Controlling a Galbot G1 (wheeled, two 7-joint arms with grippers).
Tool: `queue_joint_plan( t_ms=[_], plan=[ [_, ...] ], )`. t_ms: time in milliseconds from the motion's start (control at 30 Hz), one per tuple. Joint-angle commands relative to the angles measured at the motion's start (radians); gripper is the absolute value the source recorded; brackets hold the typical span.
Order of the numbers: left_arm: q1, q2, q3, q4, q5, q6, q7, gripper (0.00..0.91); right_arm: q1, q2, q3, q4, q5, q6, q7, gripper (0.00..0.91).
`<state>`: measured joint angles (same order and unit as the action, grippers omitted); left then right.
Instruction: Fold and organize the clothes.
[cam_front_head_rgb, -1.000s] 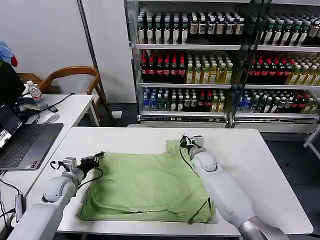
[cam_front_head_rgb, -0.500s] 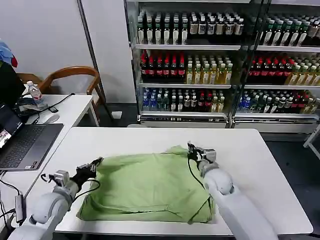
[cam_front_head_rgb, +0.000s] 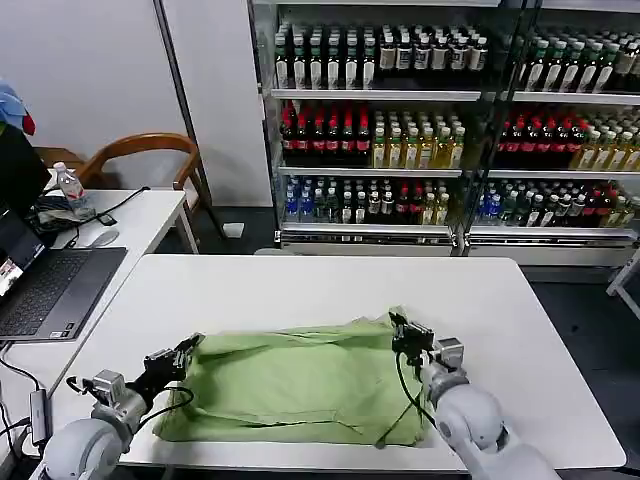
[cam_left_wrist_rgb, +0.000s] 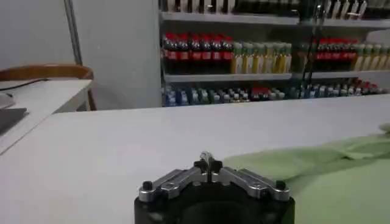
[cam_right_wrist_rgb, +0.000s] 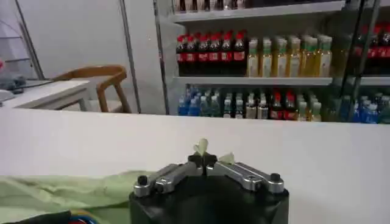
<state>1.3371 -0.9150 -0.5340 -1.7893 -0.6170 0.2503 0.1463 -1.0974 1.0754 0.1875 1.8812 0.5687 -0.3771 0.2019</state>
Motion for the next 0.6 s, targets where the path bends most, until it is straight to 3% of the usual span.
queue_joint_plan(
  t_ms=[33, 333, 600],
  plan=[
    [0.103, 0.005, -0.036, -0.058, 0.0, -0.046, 0.026, 0.05, -0.17, -0.027, 0.055, 0.144, -0.009, 0.002, -0.004, 0.0],
    [0.132, 0.002, -0.073, -0.042, -0.008, -0.082, 0.04, 0.05, -0.25, -0.029, 0.074, 0.207, 0.012, -0.002, -0.007, 0.0],
    [0.176, 0.008, -0.095, -0.085, -0.038, -0.067, 0.045, 0.05, -0.243, -0.031, 0.079, 0.175, 0.005, 0.004, -0.005, 0.0]
  ],
)
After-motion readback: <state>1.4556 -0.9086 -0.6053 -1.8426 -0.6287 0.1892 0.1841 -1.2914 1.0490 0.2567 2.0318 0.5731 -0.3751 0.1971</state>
